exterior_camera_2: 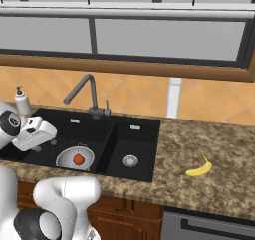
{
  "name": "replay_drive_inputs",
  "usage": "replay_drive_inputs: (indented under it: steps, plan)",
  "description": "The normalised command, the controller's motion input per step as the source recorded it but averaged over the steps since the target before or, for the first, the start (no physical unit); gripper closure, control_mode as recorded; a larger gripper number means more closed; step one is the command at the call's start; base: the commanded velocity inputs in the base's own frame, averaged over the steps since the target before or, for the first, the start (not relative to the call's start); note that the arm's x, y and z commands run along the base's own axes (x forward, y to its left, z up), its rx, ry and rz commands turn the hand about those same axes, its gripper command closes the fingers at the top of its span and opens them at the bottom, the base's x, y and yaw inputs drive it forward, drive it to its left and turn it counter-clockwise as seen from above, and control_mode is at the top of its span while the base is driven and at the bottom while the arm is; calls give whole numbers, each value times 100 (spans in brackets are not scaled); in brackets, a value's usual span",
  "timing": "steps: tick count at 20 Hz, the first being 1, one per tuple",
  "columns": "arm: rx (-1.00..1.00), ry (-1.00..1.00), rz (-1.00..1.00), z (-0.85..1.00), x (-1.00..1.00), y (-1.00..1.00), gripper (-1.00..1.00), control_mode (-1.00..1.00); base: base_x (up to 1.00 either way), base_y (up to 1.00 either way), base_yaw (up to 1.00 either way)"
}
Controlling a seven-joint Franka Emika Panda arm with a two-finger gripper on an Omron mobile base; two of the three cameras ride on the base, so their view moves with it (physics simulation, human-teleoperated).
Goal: Put the colander in the sink, put the banana, orange in the colander, and turn on the sink faucet and pour water over the colander.
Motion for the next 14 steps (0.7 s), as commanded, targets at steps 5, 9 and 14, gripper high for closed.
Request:
replay_drive_inputs:
  steps: [5,9,14]
  plan:
    - [0,0,-1,51,-36,-60,-100,-100,0,0,0]
    - [1,0,-2,45,-20,-76,-100,-100,0,0,0]
    - [10,1,0,34,-12,-91,-100,-100,0,0,0]
